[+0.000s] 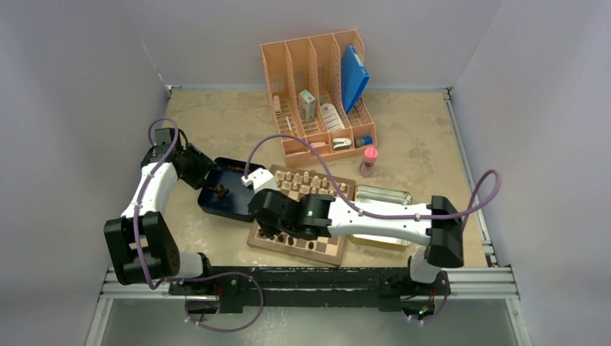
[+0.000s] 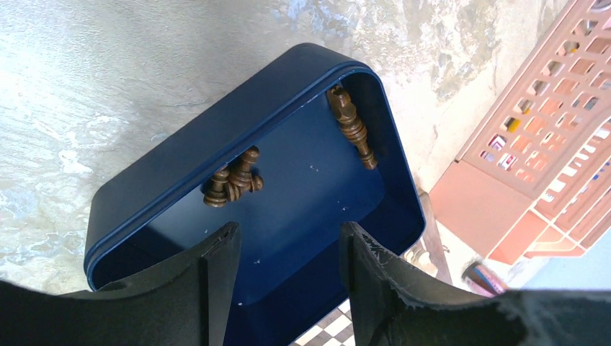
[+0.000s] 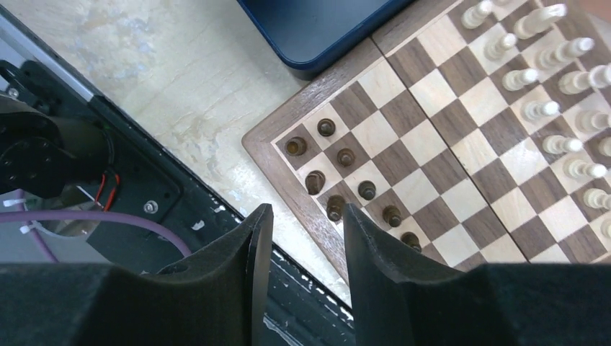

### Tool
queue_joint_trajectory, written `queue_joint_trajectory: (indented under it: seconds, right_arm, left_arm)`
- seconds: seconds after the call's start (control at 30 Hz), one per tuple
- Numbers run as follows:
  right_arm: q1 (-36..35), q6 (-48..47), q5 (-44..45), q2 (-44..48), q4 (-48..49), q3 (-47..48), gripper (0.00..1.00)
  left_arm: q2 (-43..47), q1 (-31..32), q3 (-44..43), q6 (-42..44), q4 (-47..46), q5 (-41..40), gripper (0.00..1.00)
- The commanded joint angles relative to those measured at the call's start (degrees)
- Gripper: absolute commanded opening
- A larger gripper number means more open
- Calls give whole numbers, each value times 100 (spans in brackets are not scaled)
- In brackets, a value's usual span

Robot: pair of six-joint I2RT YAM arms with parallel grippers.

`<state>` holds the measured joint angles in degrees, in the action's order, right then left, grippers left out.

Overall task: Set up the chess pieces on the board
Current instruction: Pick up the chess piece from the storage box.

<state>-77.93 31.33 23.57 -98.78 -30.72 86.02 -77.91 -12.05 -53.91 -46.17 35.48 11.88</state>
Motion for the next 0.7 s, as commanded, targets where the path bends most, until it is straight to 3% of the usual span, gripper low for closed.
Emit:
queue_joint_trajectory:
  seconds: [0.0,0.23,0.4,0.67]
  right_arm:
    - [32,158,389,788,703,-514,43]
    - [32,149,536,1779,1390,-1299,42]
    - [32,145,558,2047,1509,-1543,42]
    - [32,29,547,2139,1653,-1676,42]
  left_arm:
    - [108,-43,-279,-603,-50,-252,50]
    - [125,309,-298,-1161,-228,-630,41]
    - [17,811,-609,-1860,763,-1606,38]
    - [-109,900,-286,-1710,714,-1704,40]
